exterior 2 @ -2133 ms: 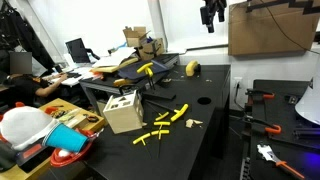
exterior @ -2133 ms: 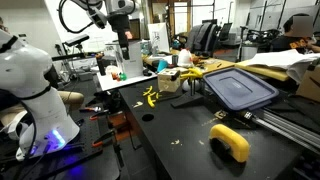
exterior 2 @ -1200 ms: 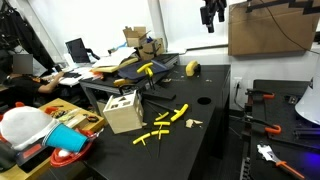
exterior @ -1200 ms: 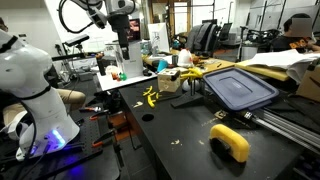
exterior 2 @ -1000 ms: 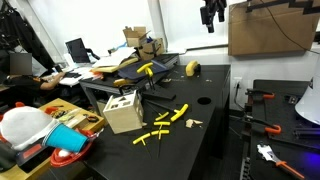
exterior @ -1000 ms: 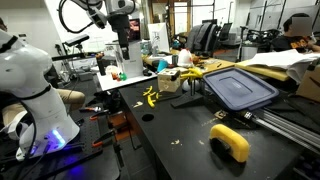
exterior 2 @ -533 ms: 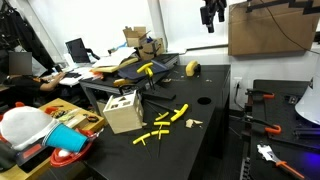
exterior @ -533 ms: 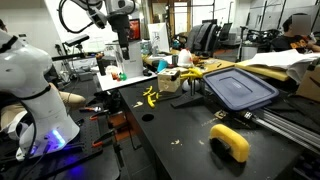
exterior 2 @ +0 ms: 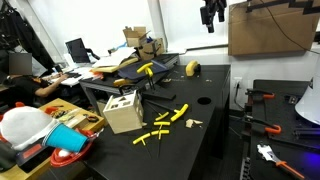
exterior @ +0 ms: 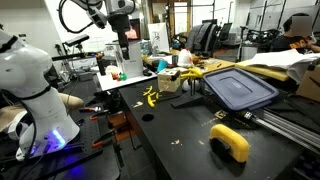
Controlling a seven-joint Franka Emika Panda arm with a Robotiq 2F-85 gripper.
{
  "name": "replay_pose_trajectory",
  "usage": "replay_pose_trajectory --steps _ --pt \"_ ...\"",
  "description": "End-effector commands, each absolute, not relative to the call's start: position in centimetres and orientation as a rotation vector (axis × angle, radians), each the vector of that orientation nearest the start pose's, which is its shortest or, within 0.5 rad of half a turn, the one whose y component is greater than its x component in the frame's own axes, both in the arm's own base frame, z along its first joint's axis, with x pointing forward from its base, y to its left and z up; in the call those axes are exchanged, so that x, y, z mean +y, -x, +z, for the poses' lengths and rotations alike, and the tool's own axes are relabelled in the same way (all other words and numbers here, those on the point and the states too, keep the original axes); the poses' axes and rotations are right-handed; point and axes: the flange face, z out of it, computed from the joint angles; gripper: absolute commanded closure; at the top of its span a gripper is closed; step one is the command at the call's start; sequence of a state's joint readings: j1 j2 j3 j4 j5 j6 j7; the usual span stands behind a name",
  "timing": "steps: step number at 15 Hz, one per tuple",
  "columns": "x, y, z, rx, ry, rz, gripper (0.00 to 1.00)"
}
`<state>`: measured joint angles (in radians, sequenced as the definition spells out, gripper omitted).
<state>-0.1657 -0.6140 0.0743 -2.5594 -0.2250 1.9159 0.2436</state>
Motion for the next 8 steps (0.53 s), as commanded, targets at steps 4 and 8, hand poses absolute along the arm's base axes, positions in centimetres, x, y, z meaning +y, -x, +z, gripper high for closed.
replay_pose_trajectory --steps 4,8 --pt "-4.75 -35.57 46.78 0.456 3.366 0.027 0.00" --pt "-5.09 -35.79 46.48 0.455 3.354 0.023 0.00"
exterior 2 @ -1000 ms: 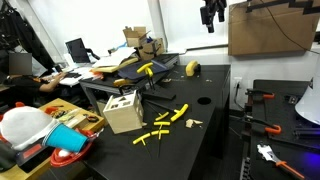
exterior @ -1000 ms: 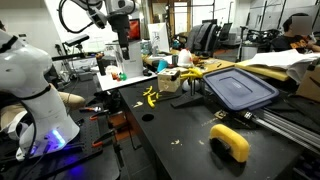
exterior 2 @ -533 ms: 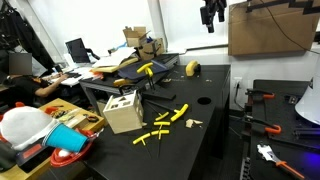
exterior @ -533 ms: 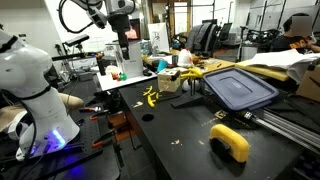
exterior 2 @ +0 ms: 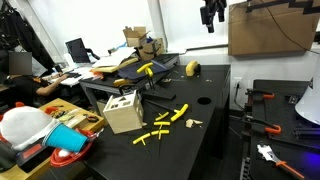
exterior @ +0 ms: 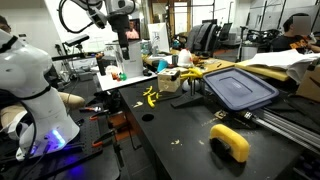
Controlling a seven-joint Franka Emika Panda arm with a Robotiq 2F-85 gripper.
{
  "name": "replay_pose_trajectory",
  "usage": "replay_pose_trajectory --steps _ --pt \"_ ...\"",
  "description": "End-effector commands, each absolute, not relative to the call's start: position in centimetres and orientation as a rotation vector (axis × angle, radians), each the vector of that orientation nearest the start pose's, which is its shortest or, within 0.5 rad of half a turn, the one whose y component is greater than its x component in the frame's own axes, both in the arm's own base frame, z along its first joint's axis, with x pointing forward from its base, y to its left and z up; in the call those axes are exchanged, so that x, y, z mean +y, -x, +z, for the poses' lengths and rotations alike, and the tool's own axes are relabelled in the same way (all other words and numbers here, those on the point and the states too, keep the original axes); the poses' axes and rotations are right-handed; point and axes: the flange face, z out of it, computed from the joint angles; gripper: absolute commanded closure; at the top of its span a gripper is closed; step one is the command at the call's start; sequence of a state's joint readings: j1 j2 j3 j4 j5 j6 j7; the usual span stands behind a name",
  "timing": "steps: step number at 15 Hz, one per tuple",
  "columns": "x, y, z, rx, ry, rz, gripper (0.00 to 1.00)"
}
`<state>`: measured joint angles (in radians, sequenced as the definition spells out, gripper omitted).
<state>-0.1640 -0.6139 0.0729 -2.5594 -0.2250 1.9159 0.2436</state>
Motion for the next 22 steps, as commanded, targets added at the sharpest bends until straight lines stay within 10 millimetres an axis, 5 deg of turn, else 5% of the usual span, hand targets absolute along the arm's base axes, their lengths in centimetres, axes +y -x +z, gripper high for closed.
replay_pose_trajectory --steps 1,9,22 --pt "-5.3 -36.0 46.2 0.441 3.345 0.020 0.00" --pt "-5.7 -41.5 42.1 0.320 3.234 -0.091 0.00" --pt "6.4 -51.0 32.0 -0.215 3.017 -0.040 0.00"
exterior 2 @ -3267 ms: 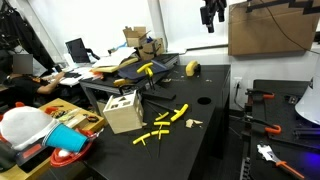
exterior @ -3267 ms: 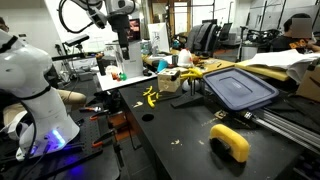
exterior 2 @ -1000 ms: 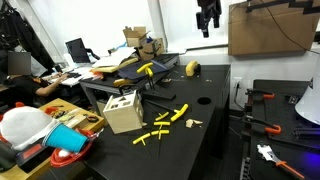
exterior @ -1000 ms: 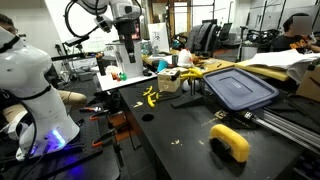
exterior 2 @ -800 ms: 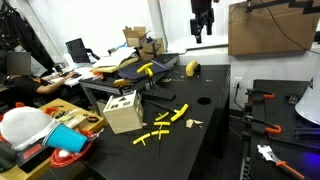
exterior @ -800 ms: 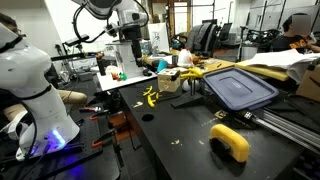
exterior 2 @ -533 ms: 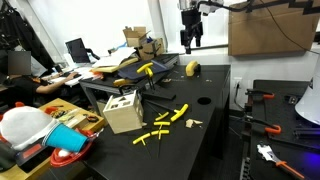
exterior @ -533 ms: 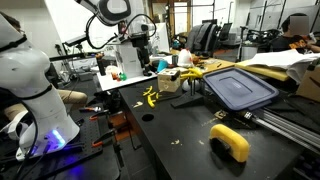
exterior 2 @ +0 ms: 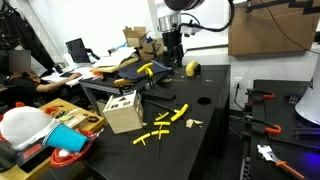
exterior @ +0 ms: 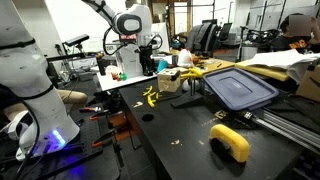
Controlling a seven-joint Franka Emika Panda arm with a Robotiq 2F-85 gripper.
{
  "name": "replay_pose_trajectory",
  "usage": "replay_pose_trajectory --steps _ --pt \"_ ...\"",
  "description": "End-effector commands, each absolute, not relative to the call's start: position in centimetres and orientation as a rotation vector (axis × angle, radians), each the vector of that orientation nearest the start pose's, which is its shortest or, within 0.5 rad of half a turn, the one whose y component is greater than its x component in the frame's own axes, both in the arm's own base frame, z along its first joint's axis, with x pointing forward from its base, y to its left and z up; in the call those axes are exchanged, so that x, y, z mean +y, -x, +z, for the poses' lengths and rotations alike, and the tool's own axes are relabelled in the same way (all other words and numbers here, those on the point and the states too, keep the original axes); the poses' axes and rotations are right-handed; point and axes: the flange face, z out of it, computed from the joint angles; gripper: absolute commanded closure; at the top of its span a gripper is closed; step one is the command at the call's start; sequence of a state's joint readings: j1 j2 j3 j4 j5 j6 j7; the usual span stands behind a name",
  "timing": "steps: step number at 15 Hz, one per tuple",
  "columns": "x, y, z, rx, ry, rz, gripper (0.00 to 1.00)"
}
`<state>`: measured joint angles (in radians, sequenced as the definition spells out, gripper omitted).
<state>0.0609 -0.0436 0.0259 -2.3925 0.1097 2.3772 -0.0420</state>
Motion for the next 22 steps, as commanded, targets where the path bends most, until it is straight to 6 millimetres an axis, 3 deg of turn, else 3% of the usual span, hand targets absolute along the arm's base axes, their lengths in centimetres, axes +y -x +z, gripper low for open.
replay_pose_trajectory --steps 1,12,22 --pt "7.1 -51.5 31.2 -0.260 3.004 -0.032 0.00" --pt "11.7 -55.4 23.7 -0.675 2.804 -0.017 0.00" --pt "13.4 -56.2 20.2 -0.967 2.671 0.003 0.00"
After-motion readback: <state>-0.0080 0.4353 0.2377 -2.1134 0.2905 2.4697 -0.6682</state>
